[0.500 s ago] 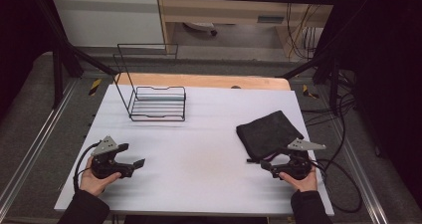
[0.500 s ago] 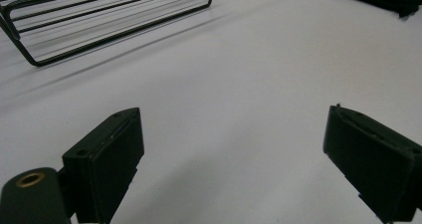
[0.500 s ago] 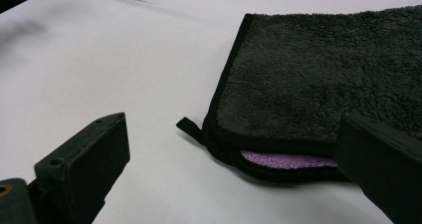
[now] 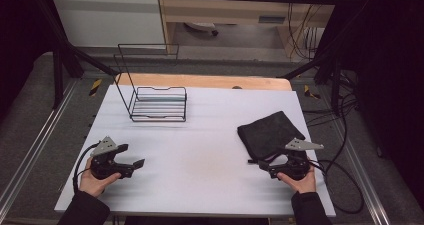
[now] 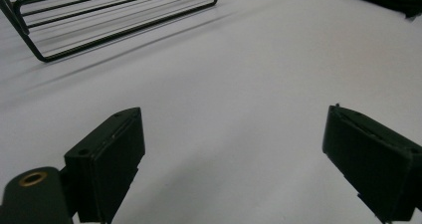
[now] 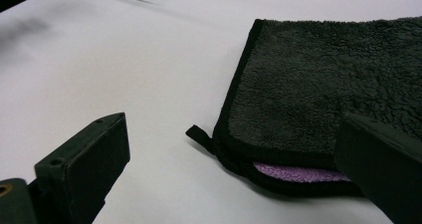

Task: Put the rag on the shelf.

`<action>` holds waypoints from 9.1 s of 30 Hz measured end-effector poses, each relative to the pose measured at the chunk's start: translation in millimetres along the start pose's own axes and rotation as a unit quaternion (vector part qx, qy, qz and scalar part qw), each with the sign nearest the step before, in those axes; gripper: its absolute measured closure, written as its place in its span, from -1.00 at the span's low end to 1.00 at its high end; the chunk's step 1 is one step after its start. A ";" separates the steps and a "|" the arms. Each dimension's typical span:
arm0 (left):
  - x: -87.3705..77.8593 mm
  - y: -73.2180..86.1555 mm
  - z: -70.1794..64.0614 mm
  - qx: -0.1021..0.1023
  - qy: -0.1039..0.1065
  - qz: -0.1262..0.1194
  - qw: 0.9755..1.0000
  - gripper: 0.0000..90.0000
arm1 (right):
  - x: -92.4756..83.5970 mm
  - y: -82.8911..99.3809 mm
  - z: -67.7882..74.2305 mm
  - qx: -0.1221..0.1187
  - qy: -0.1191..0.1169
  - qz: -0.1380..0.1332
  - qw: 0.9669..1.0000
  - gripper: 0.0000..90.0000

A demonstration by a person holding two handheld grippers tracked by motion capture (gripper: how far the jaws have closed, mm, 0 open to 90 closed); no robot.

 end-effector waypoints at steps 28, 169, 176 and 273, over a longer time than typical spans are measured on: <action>2.1 1.7 1.6 -0.001 -0.007 0.010 1.000 -0.79 | 52.2 -50.2 0.6 -0.020 0.054 0.025 0.998 -0.76; 4.0 -17.8 -28.7 0.004 0.013 0.032 0.999 -0.71 | 87.1 -44.6 76.3 -0.096 -0.012 0.048 0.994 -0.35; 12.5 -34.8 -61.6 0.006 0.036 0.048 0.998 -0.57 | 62.4 -33.9 41.2 -0.038 0.043 0.033 0.998 -0.38; 85.6 -76.3 -93.2 0.026 0.018 0.089 0.995 -0.75 | 81.6 -26.7 42.1 -0.012 -0.003 0.037 0.999 -0.91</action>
Point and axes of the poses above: each handheld gripper's, and its own axes: x roughly forward along the jaws, y roughly out of its underside, z roughly to its left, the point moved 5 cm from there along x, roughly forward along the jaws, and after that the axes turned 12 degrees about -y, right-handed, at the moved point
